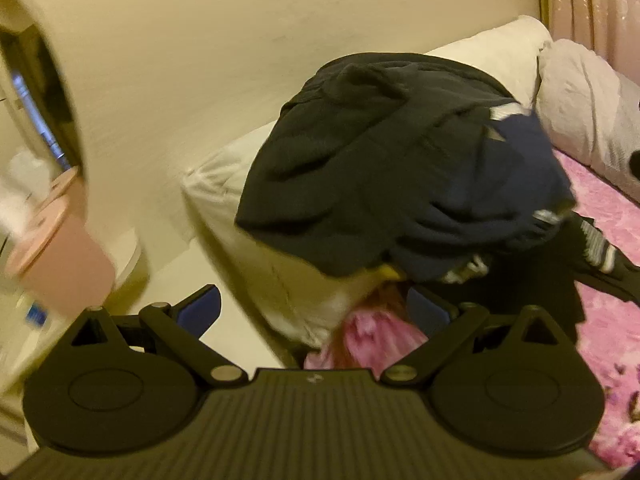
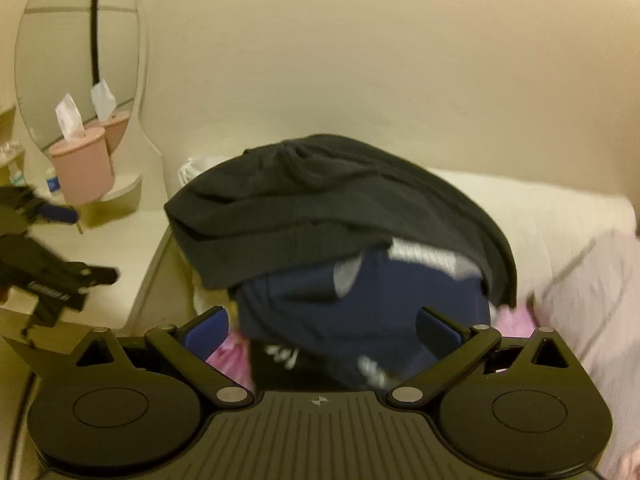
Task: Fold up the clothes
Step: 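Grasp the black sweatshirt with the left gripper while the right gripper grasps it too, then lift the black sweatshirt with both grippers and carry it over the bed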
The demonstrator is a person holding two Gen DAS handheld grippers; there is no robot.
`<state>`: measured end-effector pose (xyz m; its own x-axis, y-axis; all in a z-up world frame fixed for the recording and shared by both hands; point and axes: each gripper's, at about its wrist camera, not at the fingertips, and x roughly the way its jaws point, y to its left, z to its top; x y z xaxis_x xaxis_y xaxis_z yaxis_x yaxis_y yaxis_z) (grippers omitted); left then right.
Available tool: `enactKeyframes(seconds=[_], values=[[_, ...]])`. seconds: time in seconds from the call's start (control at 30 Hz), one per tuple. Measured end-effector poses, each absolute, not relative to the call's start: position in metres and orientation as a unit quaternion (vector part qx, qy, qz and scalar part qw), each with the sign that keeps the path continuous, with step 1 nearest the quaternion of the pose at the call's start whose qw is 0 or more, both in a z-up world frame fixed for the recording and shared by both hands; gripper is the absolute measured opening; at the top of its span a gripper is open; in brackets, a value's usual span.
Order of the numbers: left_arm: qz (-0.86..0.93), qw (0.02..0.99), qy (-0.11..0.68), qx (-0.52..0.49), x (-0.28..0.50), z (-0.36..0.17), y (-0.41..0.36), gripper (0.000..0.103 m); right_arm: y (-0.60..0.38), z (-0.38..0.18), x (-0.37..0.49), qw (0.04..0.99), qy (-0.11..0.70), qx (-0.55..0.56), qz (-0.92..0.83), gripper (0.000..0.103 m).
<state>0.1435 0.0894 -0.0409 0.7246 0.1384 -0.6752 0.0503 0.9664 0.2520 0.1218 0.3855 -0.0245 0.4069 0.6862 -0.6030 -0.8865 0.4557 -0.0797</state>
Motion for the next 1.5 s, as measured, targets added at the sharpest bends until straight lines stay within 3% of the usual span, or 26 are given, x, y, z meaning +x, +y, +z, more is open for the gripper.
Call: enactKeyframes(seconds=[0.33,0.37,0.43,0.53,0.57,0.6,0.63,0.7,0.73,0.97,1.2,1.33,1.5], values=[[-0.021,0.912,0.38,0.151,0.277,-0.092,0.149,0.091,0.543,-0.06,0.193,0.749,0.19,-0.359,0.524,0.102],[-0.029,0.911,0.383,0.148,0.282,-0.097,0.154,0.086,0.556,-0.065,0.195,0.739,0.181,-0.373,0.532,0.102],[-0.049,0.914,0.378,0.141,0.289,-0.103,0.159,0.066,0.58,-0.074,0.198,0.72,0.161,-0.398,0.545,0.102],[-0.077,0.917,0.366,0.139,0.291,-0.107,0.164,0.028,0.605,-0.085,0.197,0.704,0.119,-0.432,0.551,0.102],[-0.083,0.918,0.361,0.14,0.29,-0.106,0.165,0.01,0.61,-0.088,0.198,0.703,0.112,-0.439,0.549,0.102],[-0.089,0.92,0.356,0.14,0.289,-0.104,0.165,0.009,0.614,-0.091,0.198,0.702,0.105,-0.445,0.547,0.095],[-0.093,0.923,0.349,0.134,0.287,-0.098,0.167,0.008,0.618,-0.093,0.2,0.7,0.105,-0.448,0.547,0.058],[-0.1,0.931,0.33,0.121,0.282,-0.083,0.168,0.007,0.617,-0.089,0.206,0.7,0.128,-0.432,0.554,0.043],[-0.103,0.936,0.317,0.116,0.279,-0.072,0.169,0.006,0.612,-0.084,0.207,0.707,0.13,-0.419,0.555,0.022],[-0.155,0.958,0.199,0.134,0.26,0.03,0.127,0.004,0.518,0.012,0.243,0.815,0.11,-0.256,0.509,0.014],[-0.296,0.94,0.056,0.16,0.174,0.125,-0.013,0.003,0.285,0.107,0.253,0.913,0.081,-0.094,0.388,0.013],[-0.39,0.903,0.023,0.179,0.086,0.141,-0.114,0.003,0.123,0.11,0.212,0.943,0.087,-0.038,0.319,0.013],[-0.5,0.841,0.062,0.197,-0.048,0.109,-0.236,0.003,-0.076,0.065,0.134,0.96,0.142,0.011,0.24,0.013]])
